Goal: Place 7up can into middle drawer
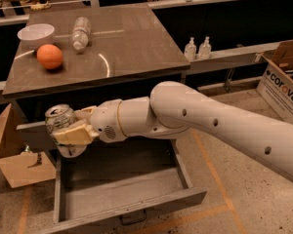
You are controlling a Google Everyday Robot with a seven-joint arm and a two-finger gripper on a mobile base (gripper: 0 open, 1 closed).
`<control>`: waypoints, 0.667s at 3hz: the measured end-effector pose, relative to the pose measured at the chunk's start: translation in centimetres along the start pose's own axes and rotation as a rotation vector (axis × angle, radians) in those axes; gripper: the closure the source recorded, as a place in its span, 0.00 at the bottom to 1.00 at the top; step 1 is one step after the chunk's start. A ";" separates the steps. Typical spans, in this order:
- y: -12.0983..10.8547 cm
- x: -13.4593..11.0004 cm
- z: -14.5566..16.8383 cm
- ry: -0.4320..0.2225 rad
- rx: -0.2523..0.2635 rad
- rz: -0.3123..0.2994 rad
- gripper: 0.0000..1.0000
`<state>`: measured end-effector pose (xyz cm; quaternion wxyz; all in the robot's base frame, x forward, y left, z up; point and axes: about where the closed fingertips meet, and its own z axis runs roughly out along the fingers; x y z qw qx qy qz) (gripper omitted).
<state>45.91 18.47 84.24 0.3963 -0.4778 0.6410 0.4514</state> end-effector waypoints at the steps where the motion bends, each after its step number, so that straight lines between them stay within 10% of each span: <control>1: 0.0 0.0 0.0 0.000 0.000 0.000 1.00; 2: -0.8 2.9 0.0 -0.007 0.037 0.011 1.00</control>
Offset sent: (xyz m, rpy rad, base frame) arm 0.0054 -0.0280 -0.0834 -0.0019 0.0034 -0.1208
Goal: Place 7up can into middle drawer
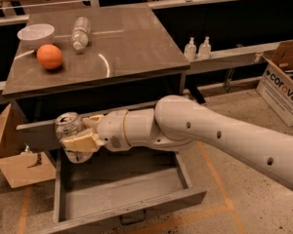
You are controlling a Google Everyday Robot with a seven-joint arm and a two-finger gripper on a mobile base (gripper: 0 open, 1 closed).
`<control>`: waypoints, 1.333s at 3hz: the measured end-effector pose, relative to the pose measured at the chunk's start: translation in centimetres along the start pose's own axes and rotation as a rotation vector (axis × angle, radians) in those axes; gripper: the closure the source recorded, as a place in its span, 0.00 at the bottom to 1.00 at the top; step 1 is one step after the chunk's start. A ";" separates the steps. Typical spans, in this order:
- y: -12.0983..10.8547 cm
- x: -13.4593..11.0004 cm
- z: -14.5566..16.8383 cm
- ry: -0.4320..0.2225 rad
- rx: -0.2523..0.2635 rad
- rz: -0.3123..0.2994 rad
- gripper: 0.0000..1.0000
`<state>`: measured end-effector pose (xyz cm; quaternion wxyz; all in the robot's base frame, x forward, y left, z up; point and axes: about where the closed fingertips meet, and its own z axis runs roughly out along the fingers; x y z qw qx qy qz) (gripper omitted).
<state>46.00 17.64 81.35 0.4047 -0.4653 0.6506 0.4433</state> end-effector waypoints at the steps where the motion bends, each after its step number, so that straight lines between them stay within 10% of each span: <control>1: -2.7 4.4 0.2 0.020 -0.001 -0.066 1.00; 4: -10.8 16.8 2.5 0.078 -0.154 -0.296 1.00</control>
Offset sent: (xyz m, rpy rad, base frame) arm 0.0662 -0.0319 -0.1531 -0.0919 -0.2485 0.2440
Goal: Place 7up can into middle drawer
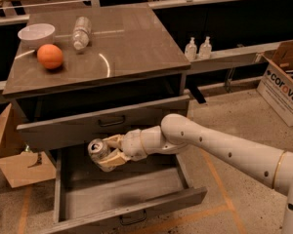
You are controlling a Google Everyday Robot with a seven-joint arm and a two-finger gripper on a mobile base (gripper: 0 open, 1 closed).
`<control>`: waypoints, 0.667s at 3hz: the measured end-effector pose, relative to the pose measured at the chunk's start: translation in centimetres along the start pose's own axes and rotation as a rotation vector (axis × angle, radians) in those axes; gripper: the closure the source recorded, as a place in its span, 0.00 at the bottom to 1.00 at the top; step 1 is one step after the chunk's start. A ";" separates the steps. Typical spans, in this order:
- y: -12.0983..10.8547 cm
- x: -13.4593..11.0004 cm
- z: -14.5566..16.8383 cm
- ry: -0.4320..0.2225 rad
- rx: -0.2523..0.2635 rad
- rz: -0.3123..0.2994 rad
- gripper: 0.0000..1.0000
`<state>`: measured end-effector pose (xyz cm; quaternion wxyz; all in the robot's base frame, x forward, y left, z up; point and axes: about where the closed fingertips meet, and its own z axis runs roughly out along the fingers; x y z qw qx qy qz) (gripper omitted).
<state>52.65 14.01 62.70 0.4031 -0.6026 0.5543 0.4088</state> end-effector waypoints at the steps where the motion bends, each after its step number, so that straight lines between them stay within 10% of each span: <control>1: 0.0 4.5 0.0 -0.004 0.021 0.007 1.00; 2: 0.1 5.1 0.3 -0.008 0.020 0.012 1.00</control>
Offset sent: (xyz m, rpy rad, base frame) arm 0.0025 -0.0144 -0.0406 0.0044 -0.0005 -0.0204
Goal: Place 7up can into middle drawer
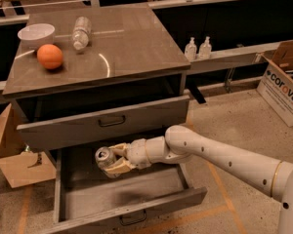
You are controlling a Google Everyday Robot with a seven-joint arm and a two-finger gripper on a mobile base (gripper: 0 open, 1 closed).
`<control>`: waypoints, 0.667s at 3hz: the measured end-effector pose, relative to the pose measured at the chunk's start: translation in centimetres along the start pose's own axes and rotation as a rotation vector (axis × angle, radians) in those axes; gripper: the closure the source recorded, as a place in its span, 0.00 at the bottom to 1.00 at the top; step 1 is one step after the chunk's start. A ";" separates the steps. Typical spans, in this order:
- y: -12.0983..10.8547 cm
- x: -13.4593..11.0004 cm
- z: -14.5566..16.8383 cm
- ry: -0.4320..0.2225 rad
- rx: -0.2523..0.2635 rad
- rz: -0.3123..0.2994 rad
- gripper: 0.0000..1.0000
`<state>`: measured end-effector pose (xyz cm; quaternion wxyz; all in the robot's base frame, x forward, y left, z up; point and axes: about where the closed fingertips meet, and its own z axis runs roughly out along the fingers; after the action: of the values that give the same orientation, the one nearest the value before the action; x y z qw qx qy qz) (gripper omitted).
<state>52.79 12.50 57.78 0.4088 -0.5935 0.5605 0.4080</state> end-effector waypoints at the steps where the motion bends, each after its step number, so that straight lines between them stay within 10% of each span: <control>1: 0.7 2.2 1.0 -0.029 -0.041 -0.015 1.00; 2: 0.7 5.3 2.4 -0.038 -0.096 -0.049 1.00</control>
Offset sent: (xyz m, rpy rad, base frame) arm -0.0017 0.0040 -0.0989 0.0425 -0.0313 0.1770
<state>52.20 13.00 51.98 0.4001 -0.6180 0.5178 0.4358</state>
